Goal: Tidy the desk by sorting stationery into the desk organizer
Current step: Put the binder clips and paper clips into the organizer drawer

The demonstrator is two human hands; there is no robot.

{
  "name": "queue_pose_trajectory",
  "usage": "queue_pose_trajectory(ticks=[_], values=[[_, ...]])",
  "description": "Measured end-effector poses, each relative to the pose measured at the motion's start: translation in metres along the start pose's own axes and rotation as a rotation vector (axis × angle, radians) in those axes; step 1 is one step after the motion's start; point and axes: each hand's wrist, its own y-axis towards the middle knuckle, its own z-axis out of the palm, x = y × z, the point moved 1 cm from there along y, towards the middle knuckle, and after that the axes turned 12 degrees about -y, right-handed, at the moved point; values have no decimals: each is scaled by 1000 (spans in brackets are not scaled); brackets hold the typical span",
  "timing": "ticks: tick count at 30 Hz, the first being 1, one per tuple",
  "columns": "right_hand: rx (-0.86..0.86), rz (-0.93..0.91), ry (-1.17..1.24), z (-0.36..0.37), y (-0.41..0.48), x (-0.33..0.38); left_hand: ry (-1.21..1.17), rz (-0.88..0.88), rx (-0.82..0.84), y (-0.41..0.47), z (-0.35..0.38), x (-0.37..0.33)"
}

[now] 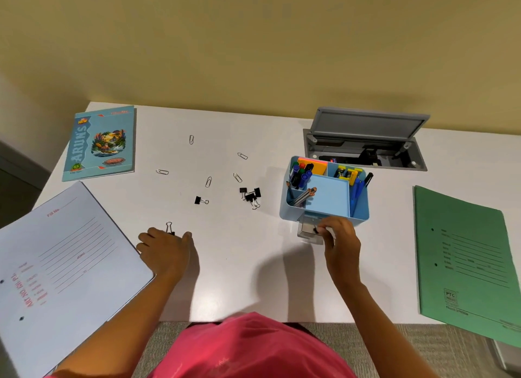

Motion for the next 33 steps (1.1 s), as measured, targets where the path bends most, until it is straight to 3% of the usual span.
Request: queue_pose_trajectory(ticks=[14,17,21,23,27,33], values=[[-146,91,27,-12,8,35,65,111,44,-5,2,-9],[-172,123,54,-17,8,36,41,285,82,-28,-8,-40],[-210,159,32,-23,6,32,-118,787,158,-76,-12,-92],[-217,188,20,-26,2,27,-158,927,251,-96,-7,-117],[-225,252,-11,-32,-6,21,-118,1065,342,-125,16,-157],[-251,319,-28,-39,-17,19,109,1058,435,-128,51,-172]])
